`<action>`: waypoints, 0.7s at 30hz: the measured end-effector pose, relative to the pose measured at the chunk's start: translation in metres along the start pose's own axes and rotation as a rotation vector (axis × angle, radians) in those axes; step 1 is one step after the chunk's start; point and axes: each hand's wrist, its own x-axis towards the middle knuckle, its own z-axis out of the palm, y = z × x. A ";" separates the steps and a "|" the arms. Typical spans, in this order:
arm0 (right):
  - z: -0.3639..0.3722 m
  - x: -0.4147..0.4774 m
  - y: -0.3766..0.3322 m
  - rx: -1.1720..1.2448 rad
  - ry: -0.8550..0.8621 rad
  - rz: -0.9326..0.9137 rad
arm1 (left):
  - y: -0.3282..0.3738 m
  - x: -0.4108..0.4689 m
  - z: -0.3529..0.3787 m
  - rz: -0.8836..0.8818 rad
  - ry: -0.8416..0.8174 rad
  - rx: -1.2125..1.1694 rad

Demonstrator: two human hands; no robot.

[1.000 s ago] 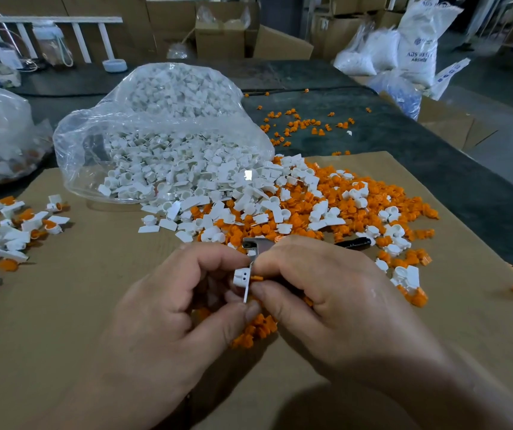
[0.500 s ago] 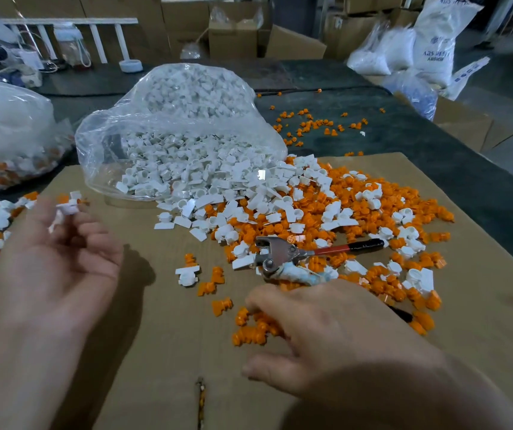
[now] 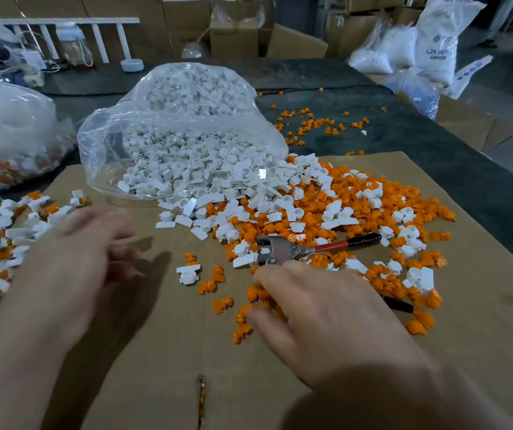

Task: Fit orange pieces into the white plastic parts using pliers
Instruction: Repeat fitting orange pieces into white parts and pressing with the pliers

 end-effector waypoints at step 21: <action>0.012 0.009 -0.010 -0.086 -0.075 0.034 | 0.018 -0.046 0.076 0.719 -0.429 0.637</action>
